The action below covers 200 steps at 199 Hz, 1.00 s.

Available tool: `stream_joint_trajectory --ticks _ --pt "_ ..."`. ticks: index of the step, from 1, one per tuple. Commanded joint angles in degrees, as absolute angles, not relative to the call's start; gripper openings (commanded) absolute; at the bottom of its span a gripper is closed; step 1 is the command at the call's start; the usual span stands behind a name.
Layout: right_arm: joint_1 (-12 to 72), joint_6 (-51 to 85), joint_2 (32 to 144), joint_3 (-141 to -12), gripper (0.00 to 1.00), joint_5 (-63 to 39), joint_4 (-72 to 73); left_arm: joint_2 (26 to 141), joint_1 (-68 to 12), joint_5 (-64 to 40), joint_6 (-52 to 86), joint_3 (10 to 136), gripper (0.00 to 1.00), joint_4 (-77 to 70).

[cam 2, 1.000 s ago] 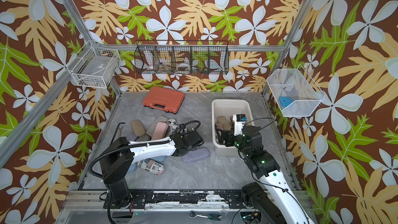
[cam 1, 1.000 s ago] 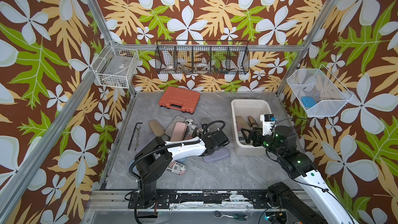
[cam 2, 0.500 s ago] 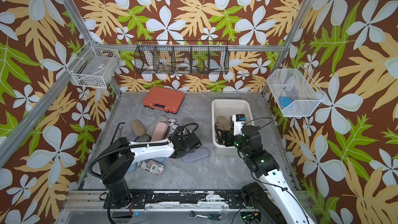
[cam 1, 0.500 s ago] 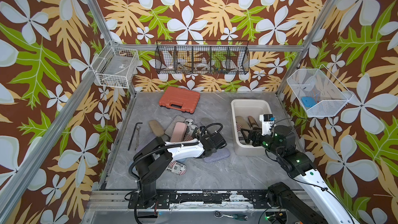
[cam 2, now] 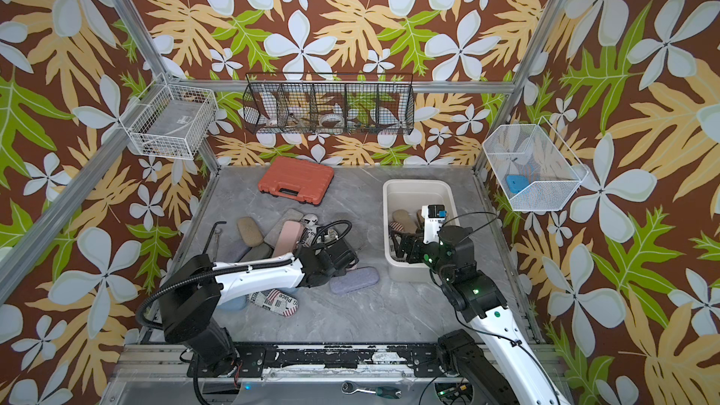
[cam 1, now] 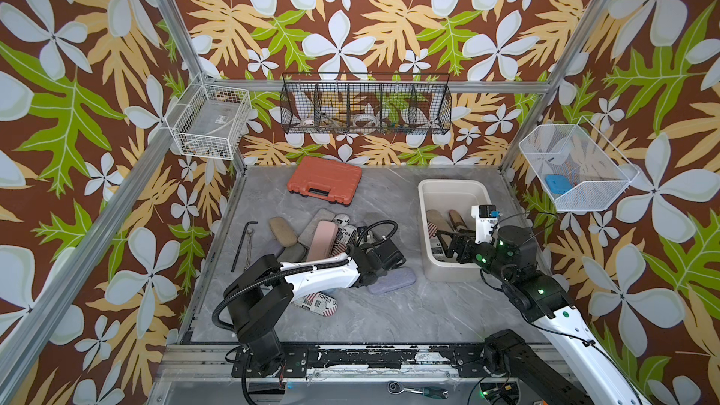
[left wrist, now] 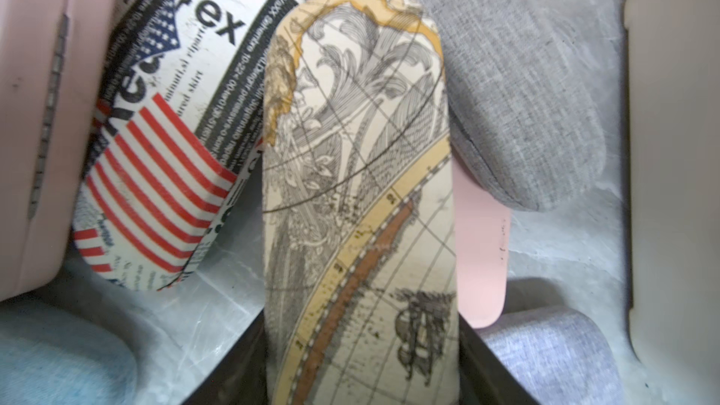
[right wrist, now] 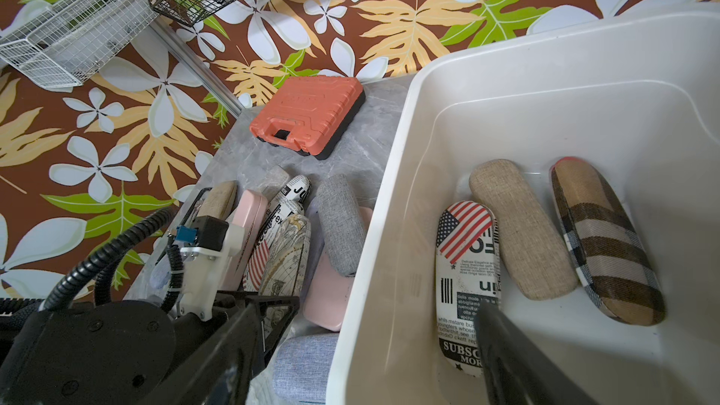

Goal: Put the glasses cases into the storage boxes
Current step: Pick up the glasses case, then place the glasses case in the storage box.

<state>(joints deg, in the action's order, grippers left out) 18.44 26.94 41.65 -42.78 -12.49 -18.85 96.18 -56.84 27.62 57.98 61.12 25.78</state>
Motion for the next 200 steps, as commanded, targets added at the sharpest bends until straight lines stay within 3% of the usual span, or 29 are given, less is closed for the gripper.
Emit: stream_joint_trajectory --ticks 1,36,66,119,157,200 --pt "18.5 28.4 42.0 -43.3 0.86 -14.0 -17.1 94.0 -56.7 28.6 57.0 60.4 0.55 24.9" --pt "18.6 31.9 44.0 -43.6 0.82 -18.7 -13.9 87.0 -58.4 28.7 53.8 55.2 0.52 18.6" --pt "19.3 35.5 47.0 -44.4 0.78 -22.8 -9.9 78.9 -62.1 29.0 48.1 46.1 0.5 4.5" --pt "33.1 37.5 56.5 -49.2 0.77 -16.0 -5.9 64.7 -63.9 25.8 40.2 34.0 0.48 -15.9" --pt "41.2 38.4 65.2 -53.4 0.76 -12.1 -1.9 62.2 -63.8 24.5 38.3 33.0 0.48 -16.9" --pt "42.9 42.5 69.9 -53.9 0.73 -11.6 2.2 58.2 -63.8 24.1 38.9 30.4 0.48 -18.2"
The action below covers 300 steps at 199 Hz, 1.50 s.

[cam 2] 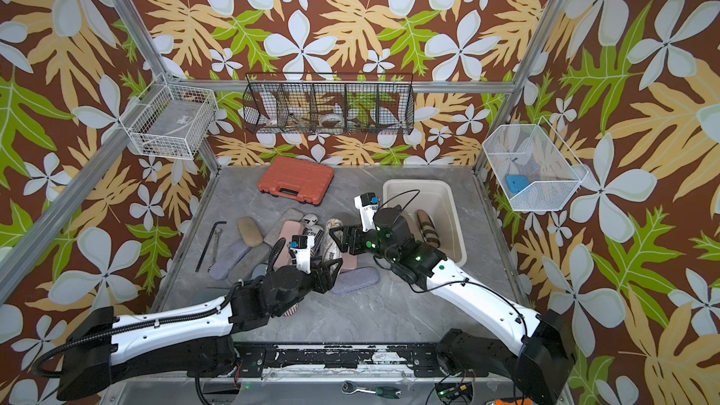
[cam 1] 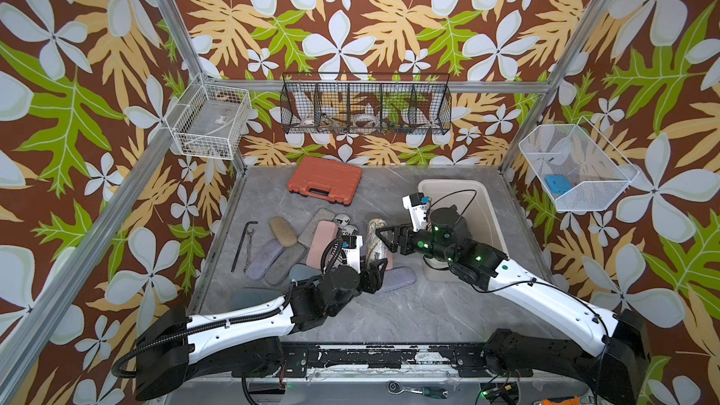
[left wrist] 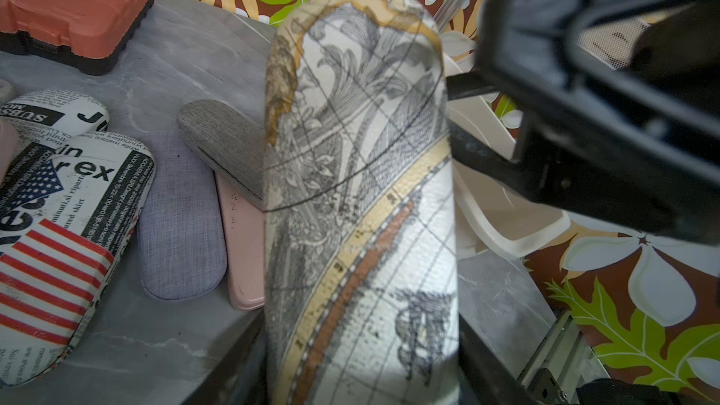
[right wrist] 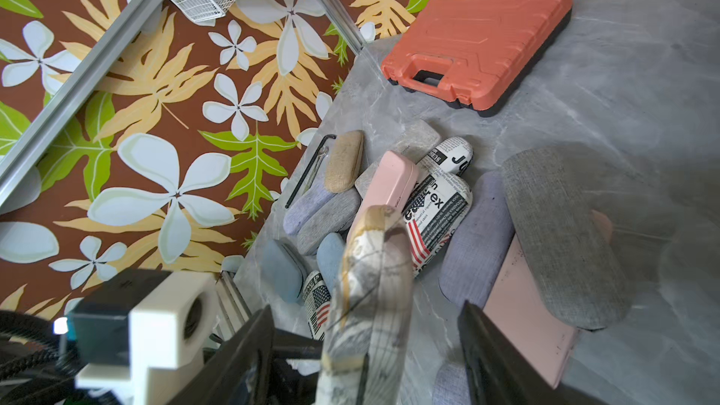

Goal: Put the glasses cases into the storage boxes
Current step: Place the glasses case in the storage box.

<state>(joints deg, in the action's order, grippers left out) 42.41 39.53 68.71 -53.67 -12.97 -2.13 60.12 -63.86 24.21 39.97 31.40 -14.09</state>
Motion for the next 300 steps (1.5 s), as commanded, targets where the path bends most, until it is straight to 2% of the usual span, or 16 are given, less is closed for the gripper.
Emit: stream_joint_trajectory --ticks 1,30,52,88,95,107,129,166,189,210,232,254,277,300 --pt "42.9 42.5 70.0 -53.9 0.73 -11.6 2.3 58.1 -63.9 24.1 38.9 30.4 0.48 -18.3" --pt "44.8 42.5 73.0 -55.5 0.7 -12.5 1.8 55.5 -63.7 25.2 38.8 28.9 0.48 -18.5" --pt "47.1 43.0 75.2 -56.3 0.64 -13.1 2.0 54.8 -63.6 25.6 38.4 28.4 0.48 -17.9" --pt "48.9 44.3 76.3 -57.2 0.36 -12.7 3.4 53.8 -63.3 26.7 38.6 27.6 0.51 -17.6" --pt "49.0 44.6 76.1 -57.4 0.33 -12.4 3.4 53.4 -63.3 26.6 38.7 27.4 0.54 -17.7" --pt "49.2 44.5 76.1 -58.1 0.29 -12.0 3.1 52.9 -63.2 26.5 38.6 27.1 0.69 -17.8" --pt "49.5 44.1 76.0 -59.3 0.28 -10.9 2.4 51.1 -63.2 26.0 38.7 26.3 0.99 -17.1" --pt "49.4 37.9 77.7 -67.3 0.29 -4.1 -5.8 43.5 -63.2 29.5 39.3 24.6 1.0 -9.6" --pt "46.8 31.1 79.4 -75.6 0.29 0.5 -14.6 36.8 -62.3 37.1 44.8 25.3 1.0 2.7" --pt "41.7 27.3 79.0 -80.4 0.29 3.8 -20.5 31.4 -57.9 40.1 52.3 26.9 1.0 14.1" --pt "35.9 23.3 77.6 -81.6 0.29 7.6 -23.1 28.3 -50.1 32.6 51.1 27.8 1.0 16.8" --pt "28.1 19.8 78.6 -82.2 0.29 12.4 -28.7 31.1 -40.0 21.3 46.6 30.0 1.0 15.8" --pt "20.8 17.1 79.7 -81.3 0.3 17.7 -30.9 38.0 -26.3 2.7 44.7 31.3 1.0 10.8" --pt "16.0 14.4 83.7 -81.6 0.31 22.3 -30.6 45.0 -12.1 -17.6 50.1 28.6 0.97 -0.9"
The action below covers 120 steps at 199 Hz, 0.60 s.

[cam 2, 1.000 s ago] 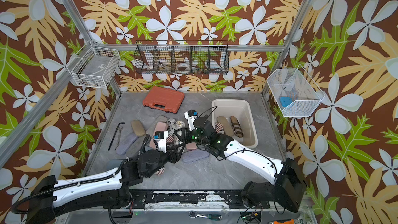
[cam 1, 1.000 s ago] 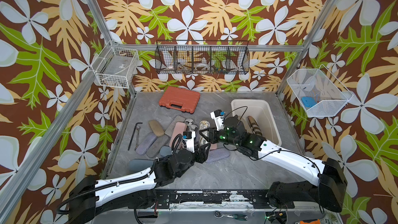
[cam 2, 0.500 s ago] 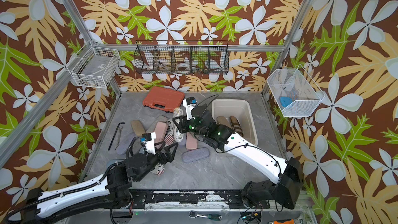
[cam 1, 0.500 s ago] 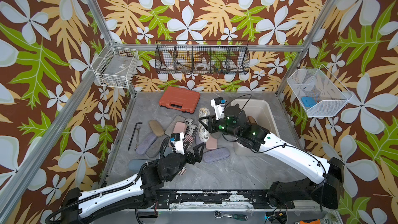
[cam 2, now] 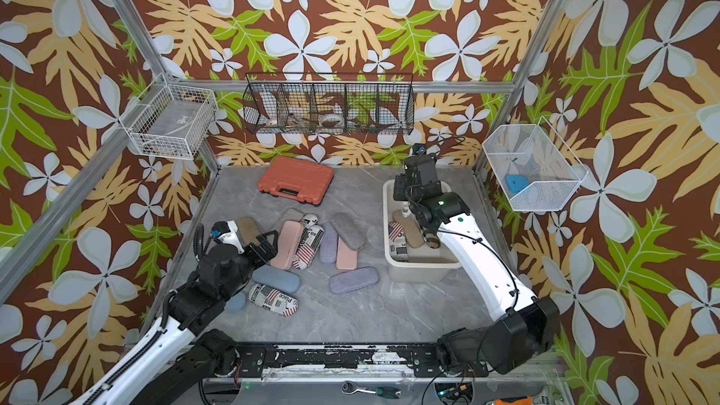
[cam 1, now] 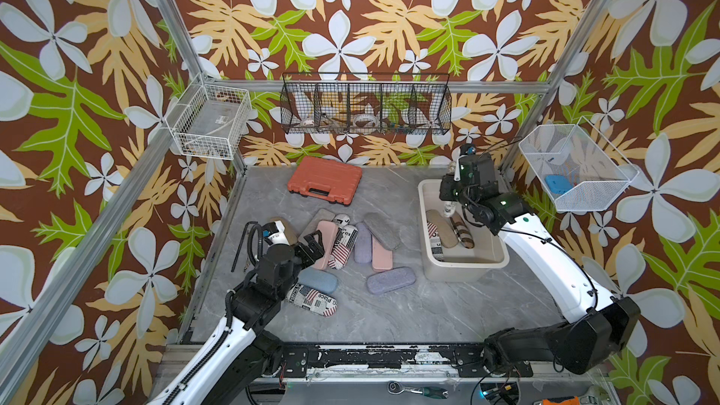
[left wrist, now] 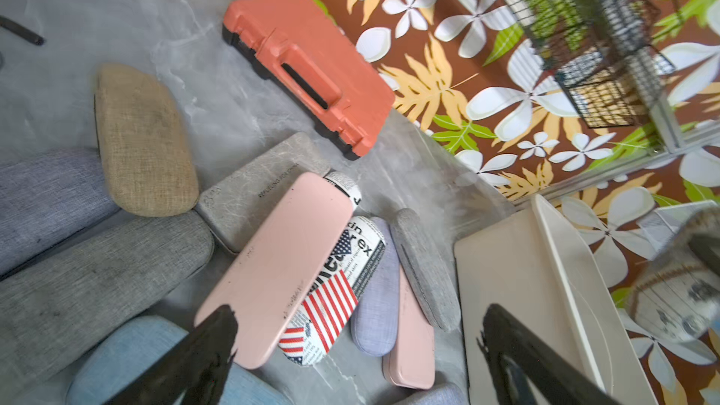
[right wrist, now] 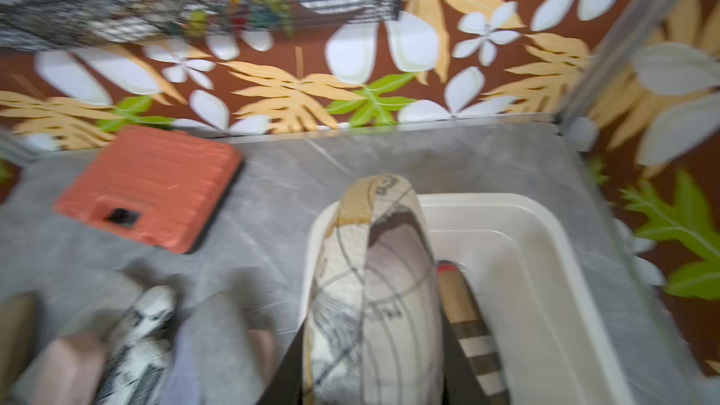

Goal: Put the glasses cases into the storage boxes
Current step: Place the glasses case in the storage box.

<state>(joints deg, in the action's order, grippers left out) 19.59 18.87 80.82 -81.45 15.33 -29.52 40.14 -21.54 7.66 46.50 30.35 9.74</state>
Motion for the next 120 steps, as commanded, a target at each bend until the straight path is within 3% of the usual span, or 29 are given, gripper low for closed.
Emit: stream_joint_trajectory --ticks 1,55,120 --pt "15.8 14.4 83.9 -81.6 0.31 22.4 -30.6 45.2 -11.8 -18.0 50.4 28.5 0.96 -1.3" --pt "10.7 13.5 92.5 -76.5 0.31 28.9 -29.4 54.0 -10.2 -18.5 51.4 30.5 0.96 -4.7" --pt "10.2 13.1 101.3 -74.0 0.39 29.6 -26.7 55.4 -10.2 -19.6 50.5 31.6 0.95 -4.3"
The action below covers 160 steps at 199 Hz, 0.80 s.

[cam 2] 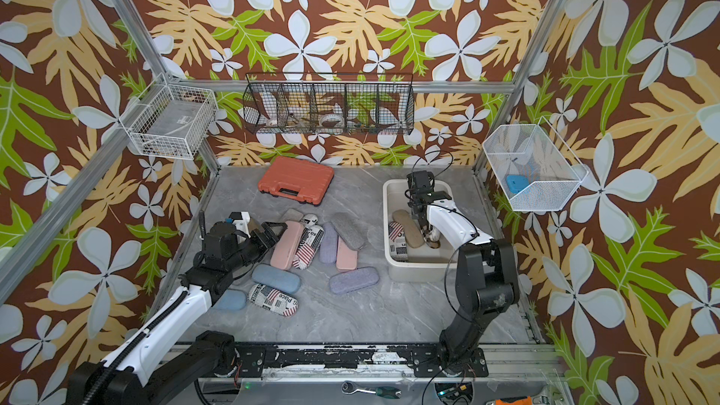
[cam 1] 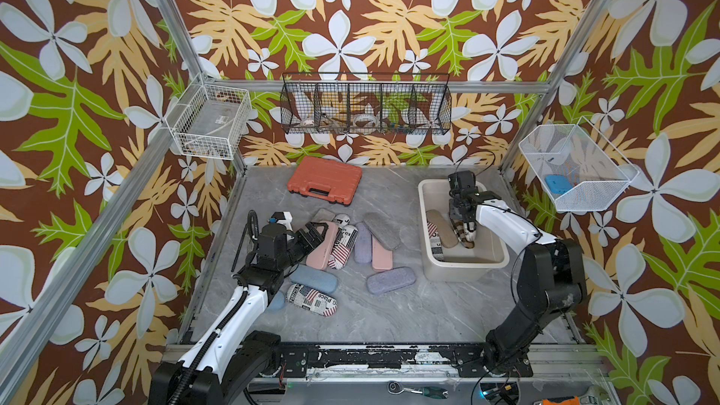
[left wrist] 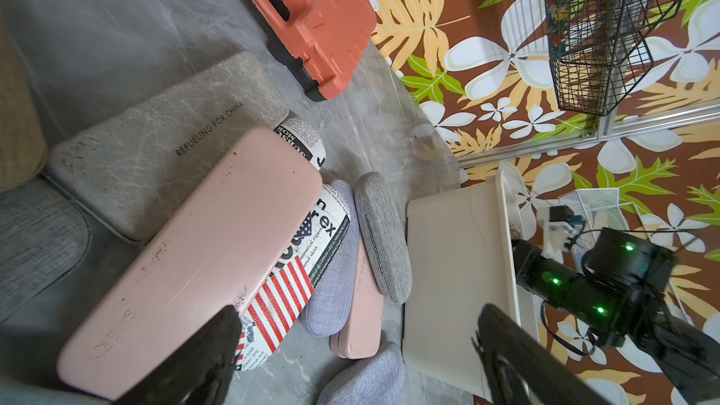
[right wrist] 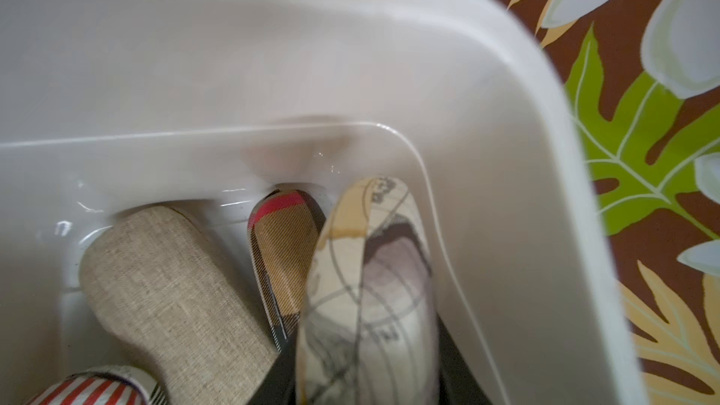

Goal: Put the glasses cases into the storage boxes
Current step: Place the glasses case in the storage box.

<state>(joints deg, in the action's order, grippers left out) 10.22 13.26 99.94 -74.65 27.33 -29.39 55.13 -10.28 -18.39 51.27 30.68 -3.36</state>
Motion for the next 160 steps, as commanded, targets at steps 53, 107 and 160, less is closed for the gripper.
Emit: stream_joint_trajectory --ticks 53,107,160 --pt "10.1 14.3 104.0 -75.5 0.61 26.0 -25.3 55.2 -10.2 -22.8 50.1 32.6 0.91 -3.6" --pt "11.3 19.4 89.4 -73.2 0.65 13.5 -24.7 52.3 -15.9 -19.2 50.2 34.0 0.9 -1.2" --pt "19.4 25.1 72.6 -61.0 0.65 4.9 -19.6 56.8 -36.4 -1.5 47.0 38.1 0.88 5.3"
